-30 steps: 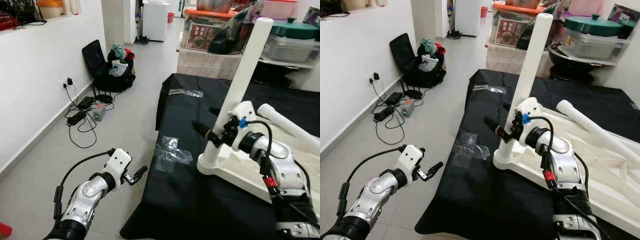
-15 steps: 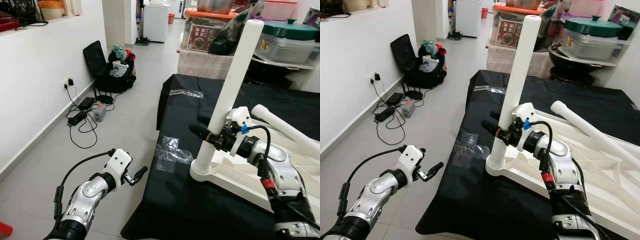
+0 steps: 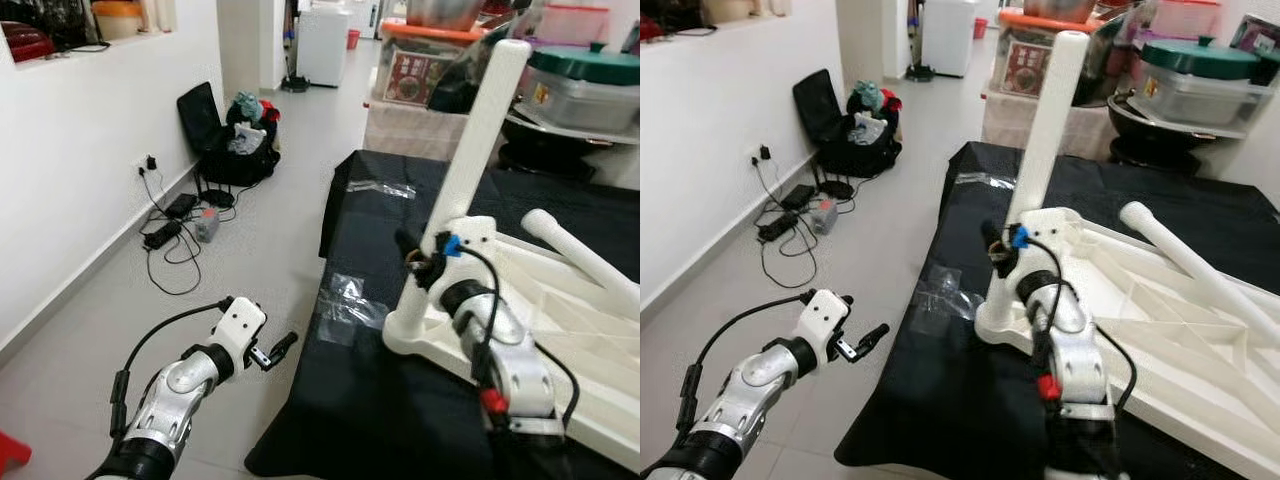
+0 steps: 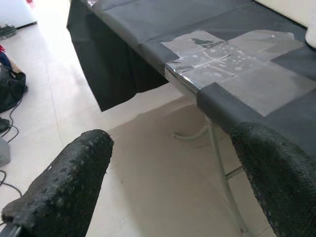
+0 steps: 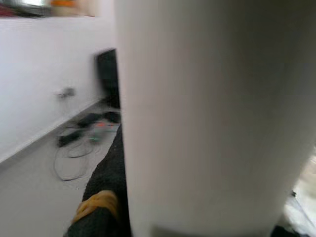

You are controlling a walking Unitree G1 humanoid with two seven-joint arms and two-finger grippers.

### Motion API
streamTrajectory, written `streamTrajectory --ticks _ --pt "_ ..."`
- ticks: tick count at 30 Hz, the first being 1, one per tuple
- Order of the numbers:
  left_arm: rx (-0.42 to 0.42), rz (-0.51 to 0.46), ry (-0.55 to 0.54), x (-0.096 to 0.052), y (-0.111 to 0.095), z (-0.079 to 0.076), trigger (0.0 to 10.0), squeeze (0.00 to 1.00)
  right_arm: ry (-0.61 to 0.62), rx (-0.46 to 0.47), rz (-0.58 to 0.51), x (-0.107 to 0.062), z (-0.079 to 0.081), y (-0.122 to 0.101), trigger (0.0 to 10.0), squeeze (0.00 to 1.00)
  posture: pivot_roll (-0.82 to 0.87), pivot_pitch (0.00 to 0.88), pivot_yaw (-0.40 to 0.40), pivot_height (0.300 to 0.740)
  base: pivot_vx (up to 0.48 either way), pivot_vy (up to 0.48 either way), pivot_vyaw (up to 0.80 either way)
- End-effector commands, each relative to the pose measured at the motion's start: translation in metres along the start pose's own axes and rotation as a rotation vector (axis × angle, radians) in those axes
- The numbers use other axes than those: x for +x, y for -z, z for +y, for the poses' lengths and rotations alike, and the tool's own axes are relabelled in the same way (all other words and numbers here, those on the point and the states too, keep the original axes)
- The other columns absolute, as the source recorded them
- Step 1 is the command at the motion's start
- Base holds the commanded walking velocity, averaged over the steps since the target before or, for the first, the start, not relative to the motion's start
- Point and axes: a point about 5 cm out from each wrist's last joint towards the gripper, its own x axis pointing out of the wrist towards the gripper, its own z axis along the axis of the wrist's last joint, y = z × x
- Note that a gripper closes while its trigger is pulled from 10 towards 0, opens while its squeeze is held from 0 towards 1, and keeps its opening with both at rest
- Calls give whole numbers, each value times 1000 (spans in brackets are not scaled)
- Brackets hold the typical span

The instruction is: Building children table

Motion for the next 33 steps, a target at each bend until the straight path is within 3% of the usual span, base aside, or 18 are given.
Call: streamTrajectory --ticks 1,6,9,10,13,14,15,16,19,20,23,24,28,33 --pt "6 17 11 1 3 -3 10000 0 184 -74 88 -8 -12 10 0 0 70 0 -86 740 0 0 0" --pt "6 16 8 1 3 -3 10000 0 314 -78 125 -14 -12 11 0 0 64 0 -85 740 0 0 0" --pt "5 17 8 1 4 -3 10000 0 326 -77 136 -15 -10 12 0 0 64 0 -84 740 0 0 0" --pt "5 18 9 1 4 -3 10000 0 311 -80 142 -15 -7 13 10000 0 65 0 -85 740 0 0 0" --pt "5 21 7 1 4 -3 10000 0 212 -14 97 -12 2 12 10000 0 66 0 -87 740 0 0 0" --pt "6 21 6 1 4 -2 10000 0 214 4 72 -12 -1 9 10000 204 69 0 -87 740 0 0 0" --pt "6 21 6 1 4 -2 10000 0 214 4 72 -12 -1 9 10000 204 69 0 -87 740 0 0 0" --pt "6 21 5 1 5 -2 10000 0 207 15 54 -12 -3 7 10000 1000 71 0 -89 740 0 0 0" --pt "6 21 2 1 5 -2 10000 0 184 6 58 -9 -8 5 10000 1000 72 0 -91 740 0 0 0" --pt "5 21 0 0 5 -2 10000 0 132 -30 32 -4 -10 -1 10000 847 76 0 -94 740 0 0 0" --pt "5 21 0 0 5 -2 10000 0 98 -57 13 -1 -10 -5 10000 847 76 0 -94 740 0 0 0" --pt "5 21 -1 0 5 -2 10000 0 -62 -90 -39 5 -11 -13 10000 0 82 0 -101 740 0 0 0" --pt "5 20 -3 0 5 -3 10000 0 -457 -207 -97 6 -23 -18 10000 0 91 0 -104 740 0 0 0" --pt "7 18 -5 0 5 -2 10000 0 -593 -188 -58 10 -34 -13 10000 0 96 0 -106 740 0 0 0"
